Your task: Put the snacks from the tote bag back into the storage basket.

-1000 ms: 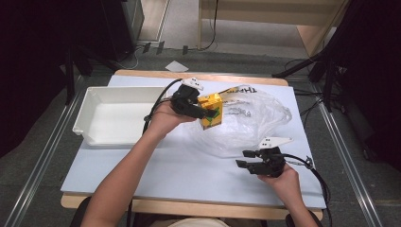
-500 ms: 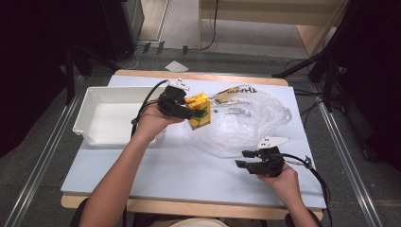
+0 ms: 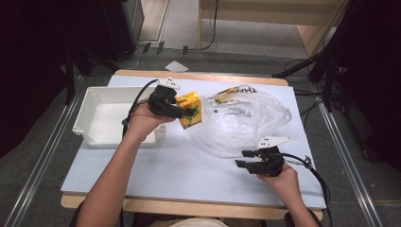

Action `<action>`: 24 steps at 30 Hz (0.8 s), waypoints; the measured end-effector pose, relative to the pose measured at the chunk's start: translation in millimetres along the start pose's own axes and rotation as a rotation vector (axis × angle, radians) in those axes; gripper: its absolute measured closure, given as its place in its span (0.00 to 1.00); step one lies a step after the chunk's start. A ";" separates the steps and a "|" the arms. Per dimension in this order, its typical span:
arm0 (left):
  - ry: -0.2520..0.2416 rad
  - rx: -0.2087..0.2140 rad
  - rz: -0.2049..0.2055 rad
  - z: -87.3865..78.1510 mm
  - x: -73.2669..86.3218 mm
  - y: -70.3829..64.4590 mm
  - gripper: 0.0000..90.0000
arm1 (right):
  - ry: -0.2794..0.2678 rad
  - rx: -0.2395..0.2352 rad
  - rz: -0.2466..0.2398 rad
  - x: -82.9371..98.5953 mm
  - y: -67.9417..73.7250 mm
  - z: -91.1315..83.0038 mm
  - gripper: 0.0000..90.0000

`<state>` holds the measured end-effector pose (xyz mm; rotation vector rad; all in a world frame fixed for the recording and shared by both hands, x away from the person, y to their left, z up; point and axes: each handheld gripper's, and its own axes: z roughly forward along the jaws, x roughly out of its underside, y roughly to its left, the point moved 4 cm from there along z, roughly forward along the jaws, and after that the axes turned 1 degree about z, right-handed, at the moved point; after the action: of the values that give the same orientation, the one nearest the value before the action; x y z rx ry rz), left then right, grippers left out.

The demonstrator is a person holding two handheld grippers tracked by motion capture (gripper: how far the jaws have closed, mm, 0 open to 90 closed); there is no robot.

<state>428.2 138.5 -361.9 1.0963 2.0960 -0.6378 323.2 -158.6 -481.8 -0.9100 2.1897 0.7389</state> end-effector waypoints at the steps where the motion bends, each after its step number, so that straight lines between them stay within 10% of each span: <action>1: 0.001 -0.004 -0.001 -1.2 0.3 0.6 0.59 | 0.000 0.000 -0.001 -0.1 0.1 0.0 0.55; 24: -0.027 -0.031 -0.021 -28.1 5.2 13.8 0.58 | 0.004 -0.003 -0.005 -0.7 -0.4 2.0 0.55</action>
<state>428.2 167.4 -349.1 1.0440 2.0904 -0.6246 324.6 -157.2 -482.6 -0.9191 2.1896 0.7391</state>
